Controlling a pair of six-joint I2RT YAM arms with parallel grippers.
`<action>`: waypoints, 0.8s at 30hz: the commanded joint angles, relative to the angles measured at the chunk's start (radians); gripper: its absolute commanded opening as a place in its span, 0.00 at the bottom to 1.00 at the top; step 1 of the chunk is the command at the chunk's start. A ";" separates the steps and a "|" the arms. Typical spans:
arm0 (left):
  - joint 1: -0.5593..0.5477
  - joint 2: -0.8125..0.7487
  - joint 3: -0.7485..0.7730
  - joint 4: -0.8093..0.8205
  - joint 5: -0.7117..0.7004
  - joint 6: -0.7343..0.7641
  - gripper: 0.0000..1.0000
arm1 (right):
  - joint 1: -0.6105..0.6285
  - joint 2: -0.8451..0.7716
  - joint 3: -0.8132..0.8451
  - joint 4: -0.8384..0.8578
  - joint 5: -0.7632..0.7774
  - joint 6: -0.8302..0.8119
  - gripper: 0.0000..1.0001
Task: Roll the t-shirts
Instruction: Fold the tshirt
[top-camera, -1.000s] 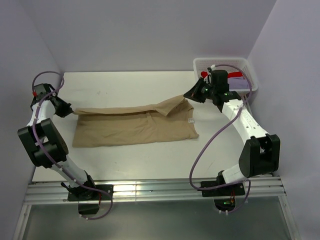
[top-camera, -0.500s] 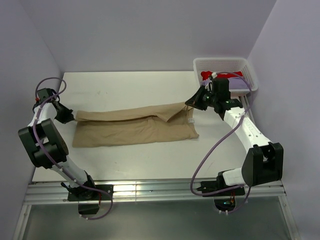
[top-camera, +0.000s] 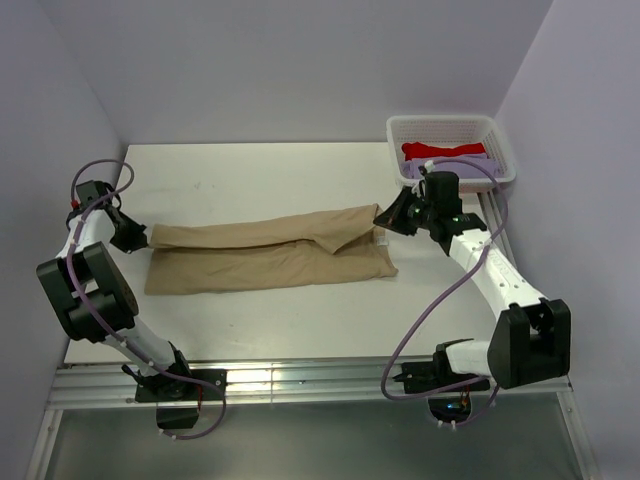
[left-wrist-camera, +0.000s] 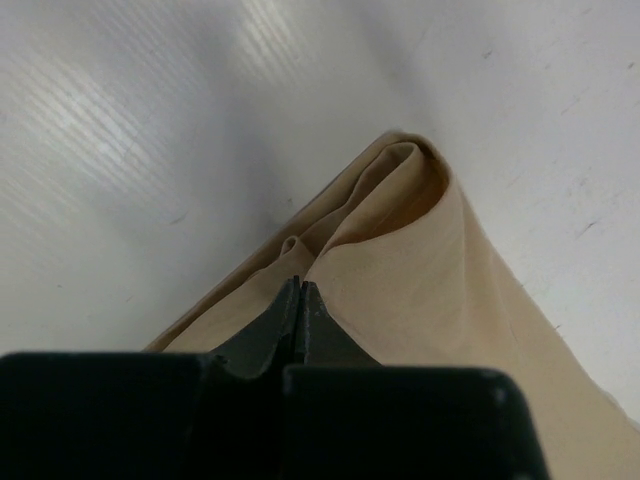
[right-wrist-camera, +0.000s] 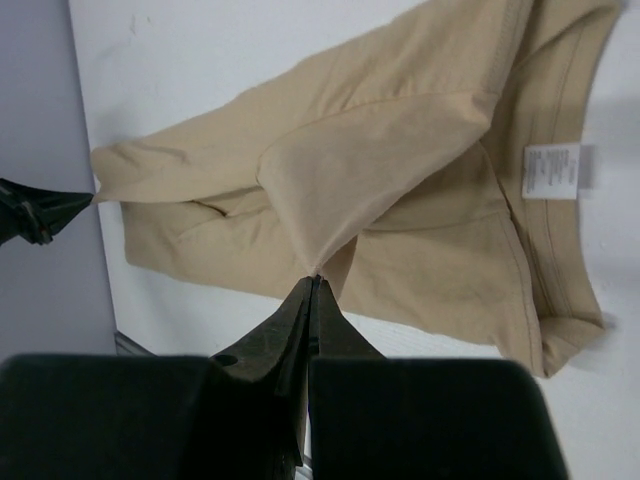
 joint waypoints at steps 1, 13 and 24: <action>0.006 -0.033 -0.014 -0.014 -0.031 0.022 0.00 | -0.007 -0.067 -0.065 0.043 0.027 -0.019 0.00; 0.004 -0.123 0.025 -0.056 -0.036 -0.001 0.61 | -0.007 -0.093 -0.198 0.076 0.201 -0.054 0.39; -0.267 -0.327 0.058 -0.070 -0.010 -0.068 0.61 | 0.112 -0.104 -0.167 0.119 0.246 -0.177 0.39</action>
